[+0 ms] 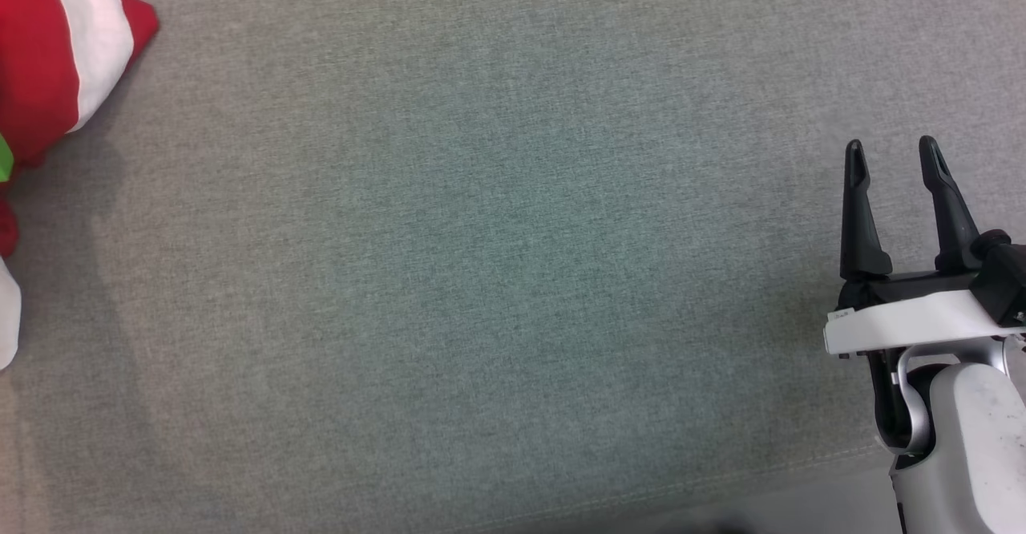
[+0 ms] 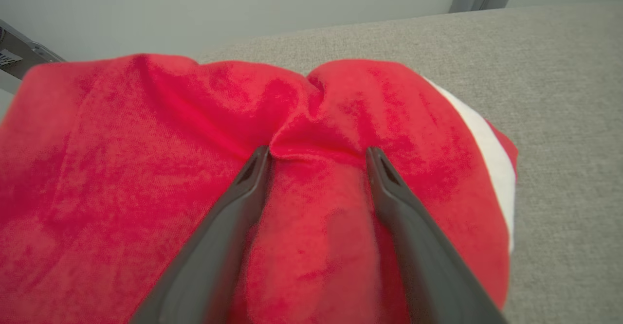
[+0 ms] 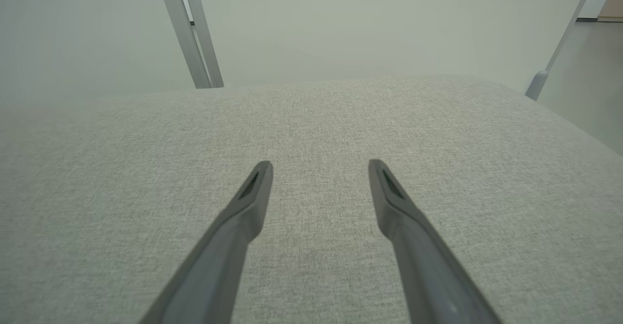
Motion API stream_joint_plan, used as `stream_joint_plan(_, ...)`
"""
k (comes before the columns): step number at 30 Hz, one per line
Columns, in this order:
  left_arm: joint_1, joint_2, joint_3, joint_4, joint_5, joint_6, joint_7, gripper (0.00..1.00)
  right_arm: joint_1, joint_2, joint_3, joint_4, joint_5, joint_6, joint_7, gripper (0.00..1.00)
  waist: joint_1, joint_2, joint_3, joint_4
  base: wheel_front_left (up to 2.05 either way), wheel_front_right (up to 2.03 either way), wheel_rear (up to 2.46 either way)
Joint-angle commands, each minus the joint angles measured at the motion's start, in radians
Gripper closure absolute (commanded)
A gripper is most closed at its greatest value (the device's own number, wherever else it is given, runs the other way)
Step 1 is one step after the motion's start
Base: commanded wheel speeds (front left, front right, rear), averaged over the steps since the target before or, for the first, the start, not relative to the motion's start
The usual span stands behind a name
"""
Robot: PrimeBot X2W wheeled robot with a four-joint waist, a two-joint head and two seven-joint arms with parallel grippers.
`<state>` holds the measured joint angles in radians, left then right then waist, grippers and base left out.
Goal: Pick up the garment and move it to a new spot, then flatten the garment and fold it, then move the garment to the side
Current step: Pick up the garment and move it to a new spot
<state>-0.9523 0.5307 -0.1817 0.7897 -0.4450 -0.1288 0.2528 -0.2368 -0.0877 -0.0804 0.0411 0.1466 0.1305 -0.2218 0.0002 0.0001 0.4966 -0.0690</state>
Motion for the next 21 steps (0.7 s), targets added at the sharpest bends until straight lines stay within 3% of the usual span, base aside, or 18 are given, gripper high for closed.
stream_joint_plan(1,-0.014,0.006,-0.01,0.009,-0.019,-0.003,0.021,0.0,-0.012,0.0,-0.001,0.003,0.003,0.0,-0.009,0.0,-0.0002,-0.0001,0.004,-0.006,0.0,0.0,0.0)
stream_joint_plan(5,0.005,0.013,-0.052,0.048,-0.054,-0.003,0.099,0.0,-0.014,0.002,0.005,0.011,0.004,0.0,-0.01,0.0,-0.0002,-0.0001,0.002,-0.015,0.0,0.0,0.0)
stream_joint_plan(6,0.008,0.011,-0.06,0.052,-0.063,-0.003,0.113,0.2,-0.014,0.001,0.006,0.013,0.004,0.0,-0.011,0.0,-0.0002,-0.0001,0.001,-0.017,0.0,0.0,0.0)
stream_joint_plan(7,0.009,0.015,-0.067,0.055,-0.072,-0.003,0.119,0.77,-0.016,0.001,0.006,0.014,0.005,0.0,-0.011,0.0,-0.0002,-0.0001,0.001,-0.019,0.0,0.0,0.0)
stream_joint_plan(8,0.009,0.02,-0.071,0.057,-0.077,-0.003,0.116,1.0,-0.017,0.002,0.007,0.015,0.006,0.0,-0.011,0.0,-0.0002,-0.0001,0.001,-0.021,0.0,0.0,0.0)
stream_joint_plan(12,-0.005,0.033,-0.093,0.066,-0.069,-0.003,0.084,1.0,-0.019,0.0,0.001,0.013,0.002,0.0,-0.008,0.0,-0.0002,-0.0001,-0.001,-0.021,0.0,0.0,0.0)
stream_joint_plan(21,-0.05,0.033,-0.109,0.042,-0.019,0.007,-0.135,1.0,-0.003,0.007,0.005,0.039,0.001,0.0,-0.018,0.0,-0.0002,-0.0001,-0.072,0.002,0.0,0.0,0.0)
